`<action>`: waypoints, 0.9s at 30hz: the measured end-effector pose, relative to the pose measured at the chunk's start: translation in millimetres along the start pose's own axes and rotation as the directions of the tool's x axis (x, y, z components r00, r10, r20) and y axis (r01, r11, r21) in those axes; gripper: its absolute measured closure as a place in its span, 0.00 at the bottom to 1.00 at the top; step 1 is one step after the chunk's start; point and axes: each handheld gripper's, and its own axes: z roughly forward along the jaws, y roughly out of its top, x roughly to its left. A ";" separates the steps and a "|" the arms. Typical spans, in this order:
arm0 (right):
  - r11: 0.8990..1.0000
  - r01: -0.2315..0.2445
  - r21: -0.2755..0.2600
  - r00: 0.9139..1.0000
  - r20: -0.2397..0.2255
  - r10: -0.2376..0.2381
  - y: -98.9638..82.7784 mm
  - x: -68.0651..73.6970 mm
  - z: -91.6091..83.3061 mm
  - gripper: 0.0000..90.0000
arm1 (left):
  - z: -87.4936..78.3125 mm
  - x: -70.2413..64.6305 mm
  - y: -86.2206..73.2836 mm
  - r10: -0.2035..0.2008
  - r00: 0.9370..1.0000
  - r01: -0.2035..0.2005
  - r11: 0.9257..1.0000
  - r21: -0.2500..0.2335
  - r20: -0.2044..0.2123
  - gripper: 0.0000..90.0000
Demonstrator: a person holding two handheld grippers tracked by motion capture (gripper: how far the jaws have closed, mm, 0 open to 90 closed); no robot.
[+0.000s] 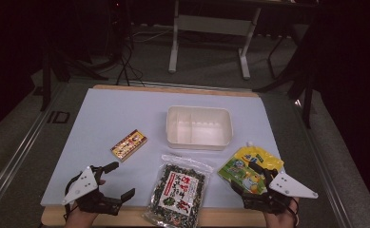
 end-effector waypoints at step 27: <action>1.000 0.009 0.007 0.993 -0.117 -0.008 50.3 0.7 -2.0 0.11 | 5.2 -3.4 1.4 -0.043 0.999 0.042 0.999 0.020 0.014 0.01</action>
